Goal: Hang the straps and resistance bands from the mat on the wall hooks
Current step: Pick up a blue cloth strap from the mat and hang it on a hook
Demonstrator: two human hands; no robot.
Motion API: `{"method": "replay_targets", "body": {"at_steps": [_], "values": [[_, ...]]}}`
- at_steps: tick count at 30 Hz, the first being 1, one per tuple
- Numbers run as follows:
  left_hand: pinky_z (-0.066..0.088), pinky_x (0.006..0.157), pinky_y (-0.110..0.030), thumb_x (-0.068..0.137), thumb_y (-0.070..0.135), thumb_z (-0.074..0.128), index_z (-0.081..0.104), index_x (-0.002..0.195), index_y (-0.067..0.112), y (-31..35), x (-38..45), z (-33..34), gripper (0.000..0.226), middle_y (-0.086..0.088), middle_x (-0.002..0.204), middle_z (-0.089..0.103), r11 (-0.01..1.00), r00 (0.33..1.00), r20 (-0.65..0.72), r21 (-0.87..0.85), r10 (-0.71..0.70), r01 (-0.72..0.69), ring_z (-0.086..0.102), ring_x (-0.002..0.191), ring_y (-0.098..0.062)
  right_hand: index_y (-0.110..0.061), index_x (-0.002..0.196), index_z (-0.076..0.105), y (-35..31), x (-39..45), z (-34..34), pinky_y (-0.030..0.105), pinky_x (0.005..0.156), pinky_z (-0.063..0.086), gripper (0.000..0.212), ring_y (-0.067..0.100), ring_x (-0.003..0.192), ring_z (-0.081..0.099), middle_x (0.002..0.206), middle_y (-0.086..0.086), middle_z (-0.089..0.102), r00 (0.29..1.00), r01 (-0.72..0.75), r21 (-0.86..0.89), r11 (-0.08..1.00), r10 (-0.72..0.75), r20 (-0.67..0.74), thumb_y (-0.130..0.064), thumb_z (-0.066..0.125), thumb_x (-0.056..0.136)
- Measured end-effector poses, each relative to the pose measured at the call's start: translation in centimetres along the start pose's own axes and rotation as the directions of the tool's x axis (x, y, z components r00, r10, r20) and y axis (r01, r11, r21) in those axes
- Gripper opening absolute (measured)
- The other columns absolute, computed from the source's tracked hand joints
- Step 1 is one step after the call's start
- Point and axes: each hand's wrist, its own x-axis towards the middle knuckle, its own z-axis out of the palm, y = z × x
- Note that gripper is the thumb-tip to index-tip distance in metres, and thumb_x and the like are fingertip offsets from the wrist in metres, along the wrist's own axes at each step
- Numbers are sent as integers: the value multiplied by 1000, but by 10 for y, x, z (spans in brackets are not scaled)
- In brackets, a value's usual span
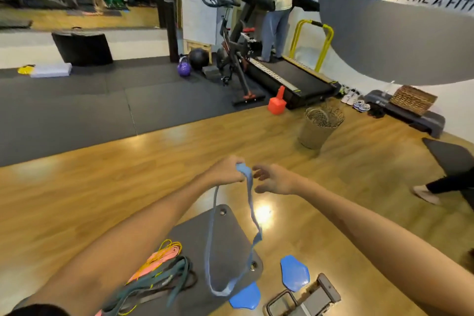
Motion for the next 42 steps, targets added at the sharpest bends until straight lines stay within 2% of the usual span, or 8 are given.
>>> {"method": "replay_targets", "body": {"at_steps": [5,16,20,26,29,31,37,42], "values": [[37,55,-29,78,8,70,55,78,6,55,-2,-9,15,-5,73,49,987,956,244,-39,164,-159,46,62,-16,-4,96,69,-4,-29,13,42,76,49,26,16,81,60,89,13,68,987,64,271,960,-21,-160,-13,76,73],[44,59,-33,72,38,75,74,82,14,178,-26,31,26,-11,72,68,814,802,144,-44,579,-580,58,65,-21,-1,103,65,19,-137,4,35,81,57,28,21,92,69,95,14,70,787,265,487,832,105,-608,4,72,78],[48,53,-27,85,25,71,73,92,7,218,-24,36,19,-13,78,72,853,816,253,-197,520,-483,61,64,-17,-3,67,55,45,-191,3,46,70,55,18,27,54,60,56,11,59,753,150,482,863,216,-622,8,62,80],[48,41,-17,94,11,58,67,85,9,207,-2,44,12,-12,80,57,846,964,164,-526,208,-93,57,42,-5,-15,64,51,101,-304,15,33,59,50,21,18,56,59,58,3,56,754,-173,366,914,362,-548,-4,64,76],[48,40,-18,90,11,63,62,97,7,200,3,75,7,-17,95,56,917,1000,27,-399,8,4,62,48,-12,-12,70,54,116,-362,17,30,52,45,15,16,55,54,62,5,52,685,-252,327,911,406,-605,-4,65,77],[57,71,-28,80,12,76,58,120,9,213,-6,109,44,-12,110,59,983,991,37,-134,128,-122,66,87,-22,-7,76,57,119,-398,20,28,49,39,8,12,53,46,63,5,48,628,-248,342,906,419,-655,-2,63,78],[42,103,-30,81,26,76,37,145,20,347,-144,242,75,-2,139,51,755,406,665,-393,628,-525,48,127,-13,-12,61,48,102,-491,26,18,48,31,23,0,44,37,56,-4,42,573,-279,307,910,415,-707,-4,65,76],[46,79,-25,96,14,56,62,114,-3,413,-209,315,25,-10,99,69,705,231,729,-450,644,-548,59,88,-4,-15,64,54,114,-596,63,26,51,29,11,9,53,39,63,3,46,430,-461,339,820,541,-723,-14,64,67]]}}
